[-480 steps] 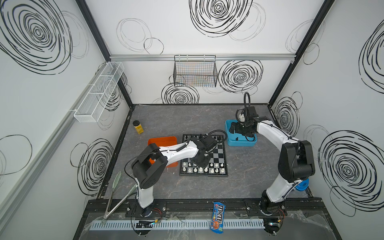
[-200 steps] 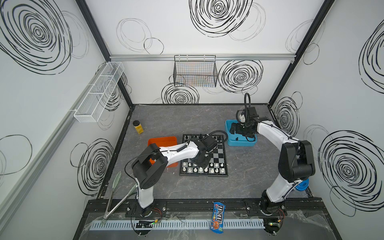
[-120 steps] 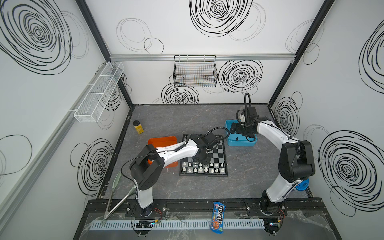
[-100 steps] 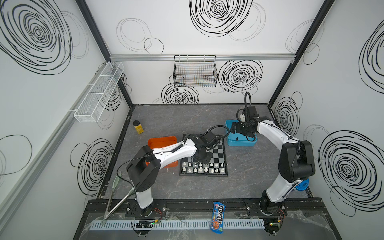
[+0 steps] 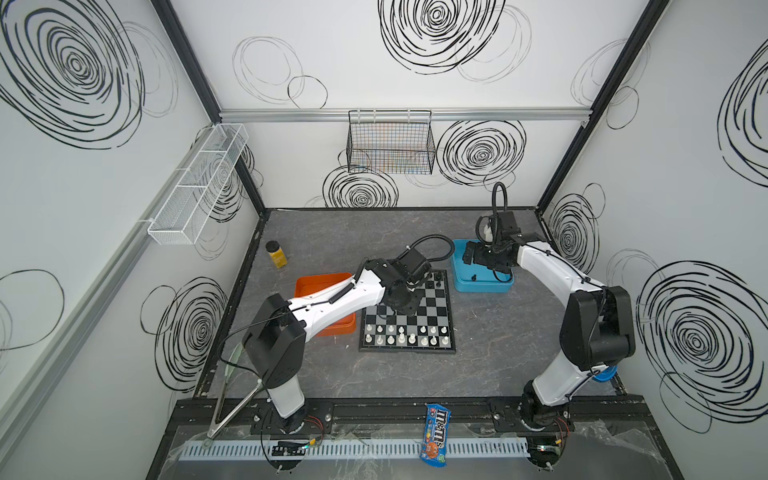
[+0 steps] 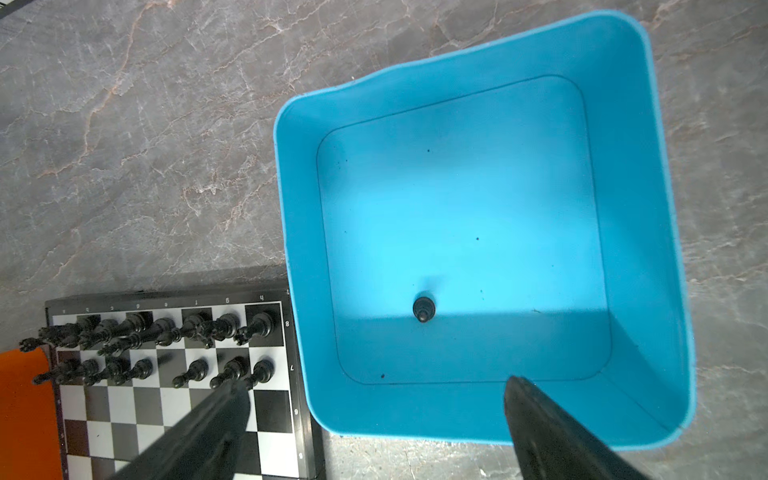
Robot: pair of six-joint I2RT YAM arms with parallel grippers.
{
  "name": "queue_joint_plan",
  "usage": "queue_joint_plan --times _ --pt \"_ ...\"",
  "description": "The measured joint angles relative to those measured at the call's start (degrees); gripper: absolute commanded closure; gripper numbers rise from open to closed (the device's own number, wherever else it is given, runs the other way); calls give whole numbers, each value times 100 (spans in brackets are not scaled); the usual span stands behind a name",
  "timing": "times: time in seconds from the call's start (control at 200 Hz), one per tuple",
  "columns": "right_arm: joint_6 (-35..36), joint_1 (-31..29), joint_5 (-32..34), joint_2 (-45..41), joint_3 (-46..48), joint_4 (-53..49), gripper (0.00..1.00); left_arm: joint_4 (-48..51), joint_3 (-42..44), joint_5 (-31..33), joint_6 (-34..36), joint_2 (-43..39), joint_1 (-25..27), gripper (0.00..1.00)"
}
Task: Set up the chess pieces on the board
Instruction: 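Raise the left gripper and swing it back past the orange tray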
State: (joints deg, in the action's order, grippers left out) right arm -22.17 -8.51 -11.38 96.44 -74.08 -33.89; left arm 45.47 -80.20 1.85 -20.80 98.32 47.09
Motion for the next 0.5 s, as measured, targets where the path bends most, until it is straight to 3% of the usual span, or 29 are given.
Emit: queue_joint_plan --times 0.33,0.5 --pt "33 2 -22 0 9 -4 0 164 -125 127 -70 -295 -212 43" --pt "116 4 -46 4 -92 -116 0 282 -273 186 -146 -326 -452 30"
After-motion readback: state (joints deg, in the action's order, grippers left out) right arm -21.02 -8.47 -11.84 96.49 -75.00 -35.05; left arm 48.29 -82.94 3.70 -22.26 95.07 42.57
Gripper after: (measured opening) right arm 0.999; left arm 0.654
